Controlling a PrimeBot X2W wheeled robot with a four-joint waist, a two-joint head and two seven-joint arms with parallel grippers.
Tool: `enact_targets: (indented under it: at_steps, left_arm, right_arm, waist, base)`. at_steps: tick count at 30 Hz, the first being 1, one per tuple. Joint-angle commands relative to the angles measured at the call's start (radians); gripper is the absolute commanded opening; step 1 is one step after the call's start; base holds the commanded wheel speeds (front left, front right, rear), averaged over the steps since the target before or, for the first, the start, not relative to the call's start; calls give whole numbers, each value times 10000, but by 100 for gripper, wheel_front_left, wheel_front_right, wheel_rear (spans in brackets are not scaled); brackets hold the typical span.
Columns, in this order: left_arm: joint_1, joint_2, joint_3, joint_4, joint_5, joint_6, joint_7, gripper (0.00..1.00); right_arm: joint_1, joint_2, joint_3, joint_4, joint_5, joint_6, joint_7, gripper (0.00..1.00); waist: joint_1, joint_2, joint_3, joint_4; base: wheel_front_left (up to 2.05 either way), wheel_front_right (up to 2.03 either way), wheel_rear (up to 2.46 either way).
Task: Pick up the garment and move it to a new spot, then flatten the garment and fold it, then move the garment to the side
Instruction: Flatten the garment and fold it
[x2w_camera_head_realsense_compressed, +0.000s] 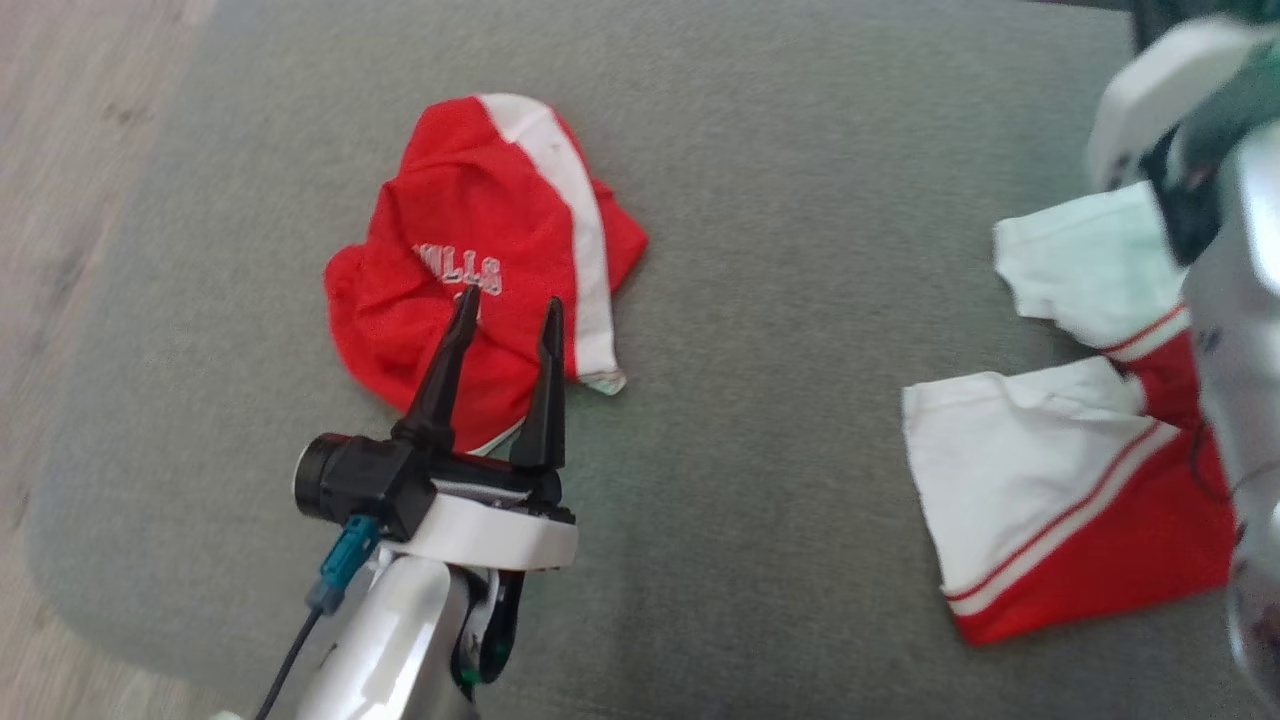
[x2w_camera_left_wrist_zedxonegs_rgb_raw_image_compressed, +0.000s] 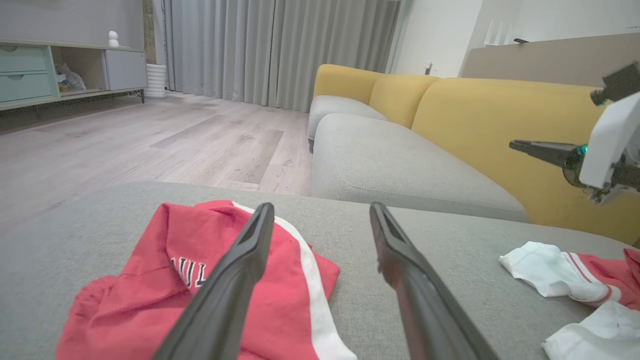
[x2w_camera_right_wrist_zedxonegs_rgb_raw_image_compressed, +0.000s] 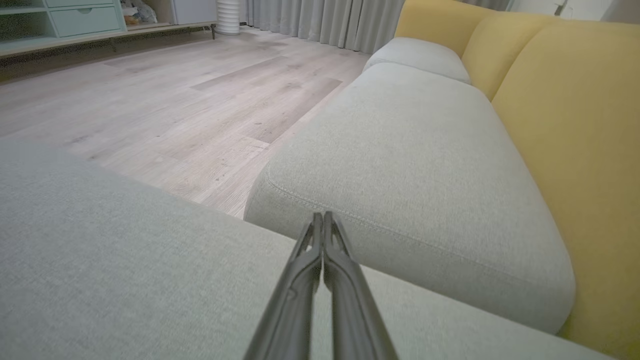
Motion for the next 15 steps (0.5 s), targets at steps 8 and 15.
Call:
enact_targets:
  at_steps: [8, 15]
  left_arm:
    - [-23, 32, 662, -251, 363, -82, -51, 100]
    - [263, 32, 823, -185, 478, -110, -51, 100]
  right_arm:
    - [1859, 0, 925, -1516, 900, -7, -849, 100]
    - [4486, 39, 471, -4217, 1429, -7, -834, 100]
  waist:
    - [1, 0, -1011, -1432]
    - [1, 0, -1511, -2232]
  base:
    - [0, 0, 0]
    - [0, 0, 0]
